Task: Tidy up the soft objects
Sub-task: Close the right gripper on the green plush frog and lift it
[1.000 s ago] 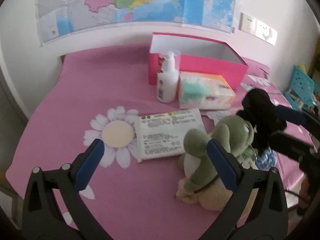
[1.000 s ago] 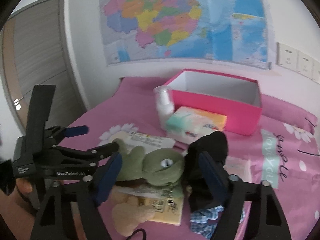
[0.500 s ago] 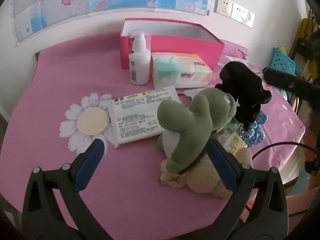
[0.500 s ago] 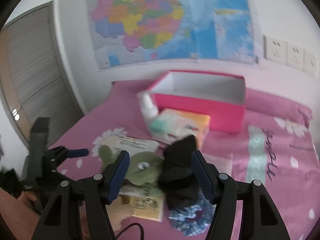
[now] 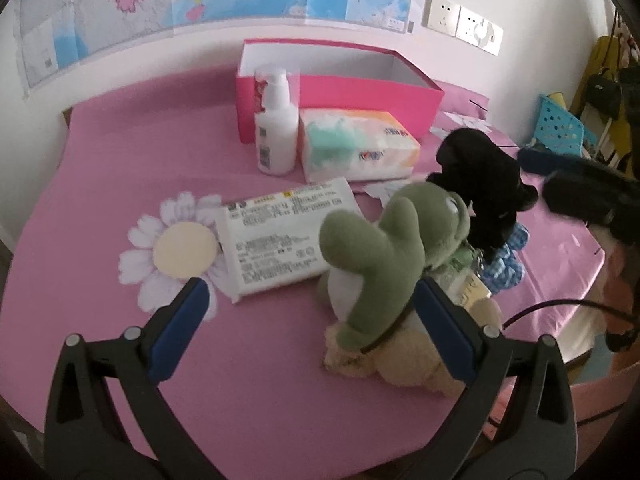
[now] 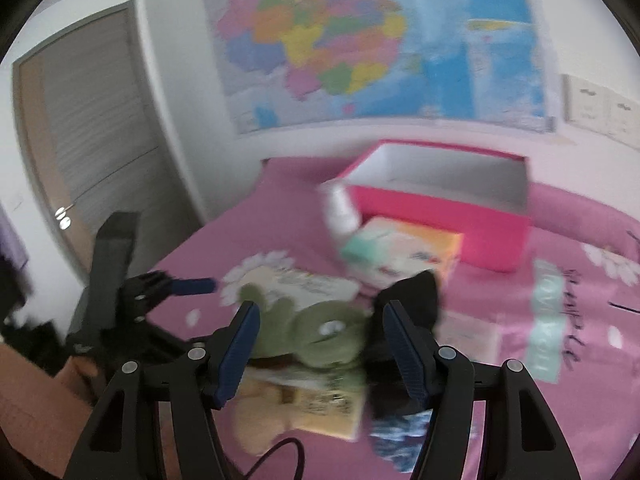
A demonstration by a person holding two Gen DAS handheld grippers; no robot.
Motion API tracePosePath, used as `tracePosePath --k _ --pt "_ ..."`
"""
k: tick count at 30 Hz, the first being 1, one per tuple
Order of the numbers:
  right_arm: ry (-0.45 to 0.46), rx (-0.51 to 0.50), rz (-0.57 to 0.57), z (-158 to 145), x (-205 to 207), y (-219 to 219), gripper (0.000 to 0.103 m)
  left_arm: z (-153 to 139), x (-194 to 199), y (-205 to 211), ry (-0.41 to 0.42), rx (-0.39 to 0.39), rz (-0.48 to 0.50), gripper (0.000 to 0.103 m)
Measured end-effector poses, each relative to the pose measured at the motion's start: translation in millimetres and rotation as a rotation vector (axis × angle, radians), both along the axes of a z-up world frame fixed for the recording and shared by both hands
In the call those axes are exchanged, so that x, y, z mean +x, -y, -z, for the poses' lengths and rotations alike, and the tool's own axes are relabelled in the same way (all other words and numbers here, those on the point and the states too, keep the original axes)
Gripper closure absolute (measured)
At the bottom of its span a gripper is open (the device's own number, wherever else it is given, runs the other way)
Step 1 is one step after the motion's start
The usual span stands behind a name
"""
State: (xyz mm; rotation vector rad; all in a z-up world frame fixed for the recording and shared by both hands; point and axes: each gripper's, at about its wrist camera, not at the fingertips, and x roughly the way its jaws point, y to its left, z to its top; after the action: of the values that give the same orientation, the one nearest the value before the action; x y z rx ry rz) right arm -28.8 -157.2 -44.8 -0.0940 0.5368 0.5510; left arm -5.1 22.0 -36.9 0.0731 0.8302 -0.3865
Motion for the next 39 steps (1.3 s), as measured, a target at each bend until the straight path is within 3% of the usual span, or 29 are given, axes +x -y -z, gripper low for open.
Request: tracePosePath --k 7,12,16,22,31,39 --pt "-0.136 -0.061 0.018 37.3 38.7 -21.6 0.039 13.4 1.8 4.8 -0.079 -0.036 0.05 0.025" --pt "-0.223 -0.029 0.036 50.5 66.7 -15.5 0.039 13.5 5.6 4.9 -0.111 -0.087 0.082 0.038" --pt "-0.218 -0.042 0.01 55.7 68.1 -20.2 0.041 11.4 7.7 4.6 -0.152 -0.148 0.12 0.06" --pt "-0.177 -0.03 0.006 45.6 54.8 -15.1 0.047 -2.9 8.9 6.1 -0.143 -0.18 0.131 0.06" --pt "0.0 -0.013 -0.008 -15.6 29.2 -11.9 0.047 -71.2 18.0 7.9 0.049 -0.18 0.166 0.059" --pt "0.103 0.025 0.015 -63.7 62.6 -9.4 0.047 -113.7 62.2 27.6 0.164 -0.117 0.173 0.059"
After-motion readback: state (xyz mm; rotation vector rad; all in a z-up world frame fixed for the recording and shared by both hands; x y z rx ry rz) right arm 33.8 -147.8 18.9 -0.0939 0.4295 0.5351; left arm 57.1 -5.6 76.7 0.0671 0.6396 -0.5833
